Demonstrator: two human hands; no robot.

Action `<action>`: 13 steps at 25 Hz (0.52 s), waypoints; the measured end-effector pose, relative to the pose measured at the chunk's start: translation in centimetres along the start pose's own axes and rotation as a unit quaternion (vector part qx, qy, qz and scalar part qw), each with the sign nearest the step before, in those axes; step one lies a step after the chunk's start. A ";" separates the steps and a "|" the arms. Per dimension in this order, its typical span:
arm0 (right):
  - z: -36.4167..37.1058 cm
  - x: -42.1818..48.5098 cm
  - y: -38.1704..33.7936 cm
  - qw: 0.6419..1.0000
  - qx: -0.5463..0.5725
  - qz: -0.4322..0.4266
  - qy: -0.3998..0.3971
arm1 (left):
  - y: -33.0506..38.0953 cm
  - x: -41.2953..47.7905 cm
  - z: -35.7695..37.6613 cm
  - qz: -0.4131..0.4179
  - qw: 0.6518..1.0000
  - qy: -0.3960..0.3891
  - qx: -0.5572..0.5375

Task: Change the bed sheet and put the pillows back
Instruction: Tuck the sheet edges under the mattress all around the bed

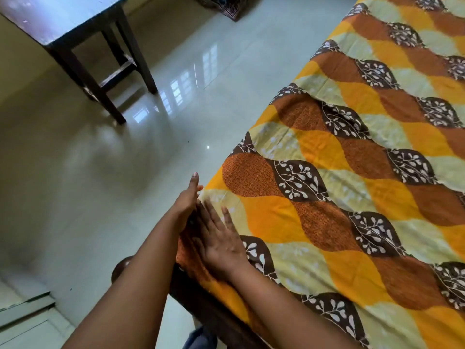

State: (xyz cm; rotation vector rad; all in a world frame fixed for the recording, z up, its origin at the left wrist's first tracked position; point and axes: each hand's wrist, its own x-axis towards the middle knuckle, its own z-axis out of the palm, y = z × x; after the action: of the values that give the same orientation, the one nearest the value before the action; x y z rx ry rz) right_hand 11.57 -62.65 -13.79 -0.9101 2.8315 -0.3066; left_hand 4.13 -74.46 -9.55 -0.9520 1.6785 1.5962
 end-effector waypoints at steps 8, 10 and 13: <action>-6.6 -7.8 1.1 0.950 0.248 0.155 0.111 | -4.0 -10.9 2.7 0.303 0.912 0.121 0.250; -7.3 -11.5 2.7 0.930 0.247 0.240 0.128 | -5.5 -12.9 4.0 0.314 0.897 0.077 0.303; -7.8 -17.5 6.9 0.908 0.207 0.329 0.156 | -6.5 -13.9 7.3 0.348 0.862 0.004 0.368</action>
State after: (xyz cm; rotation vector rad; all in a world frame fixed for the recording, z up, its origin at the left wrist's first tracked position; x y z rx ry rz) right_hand 20.24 -45.69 -6.50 0.2077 2.9451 -0.9650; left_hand 16.84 -66.09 -2.00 0.0640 2.5251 1.1111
